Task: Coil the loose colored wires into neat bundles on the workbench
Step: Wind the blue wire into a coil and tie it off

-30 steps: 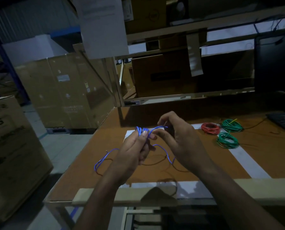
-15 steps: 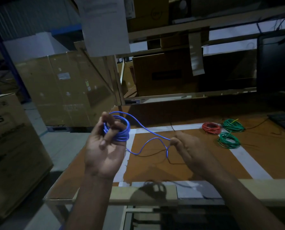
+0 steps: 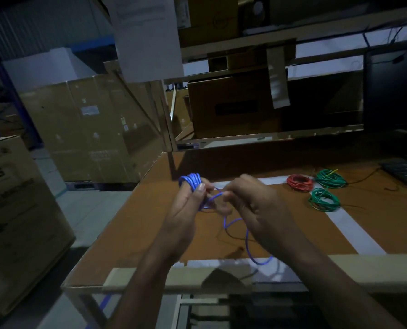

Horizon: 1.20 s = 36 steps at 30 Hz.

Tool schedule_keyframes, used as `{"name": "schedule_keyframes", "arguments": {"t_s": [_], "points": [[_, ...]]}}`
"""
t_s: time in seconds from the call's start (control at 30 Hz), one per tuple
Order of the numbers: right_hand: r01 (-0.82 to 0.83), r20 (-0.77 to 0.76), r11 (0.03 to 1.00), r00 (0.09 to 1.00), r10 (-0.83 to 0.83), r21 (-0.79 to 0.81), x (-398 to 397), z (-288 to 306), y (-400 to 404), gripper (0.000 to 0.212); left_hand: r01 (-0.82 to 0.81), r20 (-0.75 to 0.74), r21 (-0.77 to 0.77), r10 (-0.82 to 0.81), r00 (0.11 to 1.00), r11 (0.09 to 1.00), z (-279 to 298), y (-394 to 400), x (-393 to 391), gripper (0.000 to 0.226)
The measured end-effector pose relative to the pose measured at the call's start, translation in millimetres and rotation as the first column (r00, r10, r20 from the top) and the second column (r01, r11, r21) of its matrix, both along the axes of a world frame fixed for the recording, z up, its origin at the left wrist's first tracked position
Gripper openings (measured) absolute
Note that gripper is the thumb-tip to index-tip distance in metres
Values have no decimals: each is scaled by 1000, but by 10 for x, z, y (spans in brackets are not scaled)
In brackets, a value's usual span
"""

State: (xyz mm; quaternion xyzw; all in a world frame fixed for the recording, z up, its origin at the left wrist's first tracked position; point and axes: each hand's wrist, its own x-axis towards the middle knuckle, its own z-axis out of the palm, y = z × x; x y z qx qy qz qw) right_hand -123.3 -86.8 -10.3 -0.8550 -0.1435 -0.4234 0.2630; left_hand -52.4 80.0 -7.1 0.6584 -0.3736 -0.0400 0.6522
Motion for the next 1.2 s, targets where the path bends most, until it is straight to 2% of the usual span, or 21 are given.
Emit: {"name": "schedule_keyframes", "arguments": {"t_s": [0.1,0.17,0.27,0.33,0.4,0.47,0.53,0.57,0.63,0.73,0.8,0.87,0.97,1.07,1.2], "points": [[-24,16,990,1000,22,139,59,70,-58,24,68,57,32,-70,996,997,30,4,-52,37],[-46,14,979,999,45,197,97,85,-69,26,127,-3,17,-127,992,992,38,3,-64,39],[-67,-12,950,997,75,306,155,63,-47,28,230,-97,-111,-240,966,967,23,1,-99,30],[-52,-119,940,988,98,338,181,12,-57,22,256,-194,-274,-314,929,927,36,7,-111,29],[-90,-286,940,939,189,328,184,-59,-87,11,252,-300,-503,-441,846,827,80,56,-70,30],[-154,-406,930,867,289,334,167,-142,-111,8,214,-349,-731,-625,698,648,114,157,66,24],[-140,-415,964,881,225,226,144,-227,-147,14,109,-356,-867,-759,545,485,144,254,194,23],[-115,-375,981,912,168,159,133,-268,-164,20,45,-365,-890,-769,525,454,161,291,231,28],[-58,-278,995,957,79,82,124,-334,-207,29,-72,-414,-882,-693,590,465,219,306,245,39],[-37,-198,999,980,35,-3,120,-388,-190,25,-154,-405,-881,-545,734,447,279,264,221,45],[-76,-192,987,980,48,-140,100,-399,-88,18,-125,-386,-845,-431,815,521,273,206,216,43],[-152,-207,965,973,107,-214,59,-380,17,14,-69,-354,-719,-280,893,691,233,144,196,42],[-200,-153,976,971,186,-82,9,-237,93,23,-39,-229,-459,-76,971,888,94,76,160,45],[-109,-11,993,994,110,53,22,-64,77,14,-38,-180,-190,3,984,981,-6,51,92,42],[-45,66,990,997,37,131,121,60,31,7,63,-108,45,-58,992,997,-80,32,102,52]]}}
